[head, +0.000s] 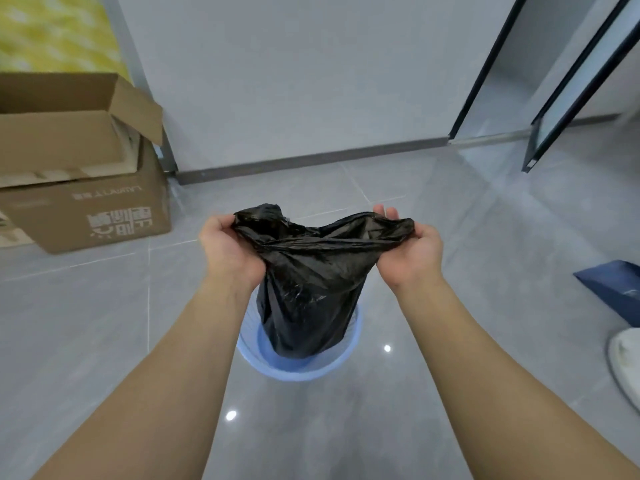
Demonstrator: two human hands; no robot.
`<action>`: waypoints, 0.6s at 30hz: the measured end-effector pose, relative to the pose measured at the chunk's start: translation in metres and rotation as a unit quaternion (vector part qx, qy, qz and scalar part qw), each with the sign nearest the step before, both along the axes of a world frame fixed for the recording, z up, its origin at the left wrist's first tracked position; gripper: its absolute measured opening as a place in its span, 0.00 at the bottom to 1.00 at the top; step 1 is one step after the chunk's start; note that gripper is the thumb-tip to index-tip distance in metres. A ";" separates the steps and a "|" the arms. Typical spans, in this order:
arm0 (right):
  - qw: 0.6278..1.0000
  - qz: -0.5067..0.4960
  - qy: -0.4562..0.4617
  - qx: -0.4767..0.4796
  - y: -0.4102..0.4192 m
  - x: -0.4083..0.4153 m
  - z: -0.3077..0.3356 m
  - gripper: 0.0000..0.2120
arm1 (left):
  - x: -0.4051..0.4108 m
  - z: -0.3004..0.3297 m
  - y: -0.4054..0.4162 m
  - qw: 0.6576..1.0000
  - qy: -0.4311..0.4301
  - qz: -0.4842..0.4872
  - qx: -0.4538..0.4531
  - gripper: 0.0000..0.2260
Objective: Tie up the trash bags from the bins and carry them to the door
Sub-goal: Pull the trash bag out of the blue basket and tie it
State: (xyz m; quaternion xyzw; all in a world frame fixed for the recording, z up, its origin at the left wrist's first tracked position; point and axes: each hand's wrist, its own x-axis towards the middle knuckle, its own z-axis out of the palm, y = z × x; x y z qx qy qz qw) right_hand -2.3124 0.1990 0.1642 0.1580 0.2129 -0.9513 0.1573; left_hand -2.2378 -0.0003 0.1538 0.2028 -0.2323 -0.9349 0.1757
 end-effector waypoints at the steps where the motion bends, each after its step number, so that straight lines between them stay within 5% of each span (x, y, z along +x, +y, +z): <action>1: 1.000 -0.005 0.006 -0.010 0.002 -0.003 0.006 0.16 | -0.004 0.006 0.003 1.000 0.001 0.011 0.005 0.16; 7: 0.998 -0.028 0.060 -0.006 0.027 -0.015 0.044 0.06 | -0.025 0.056 0.041 1.000 -0.023 0.017 -0.009 0.13; 10: 0.995 -0.050 0.072 0.049 0.060 -0.021 0.068 0.10 | -0.033 0.087 0.079 0.999 -0.008 -0.021 -0.048 0.14; 18: 0.977 -0.140 0.105 0.125 0.180 -0.018 0.108 0.12 | -0.039 0.122 0.182 0.948 0.071 -0.097 -0.295 0.10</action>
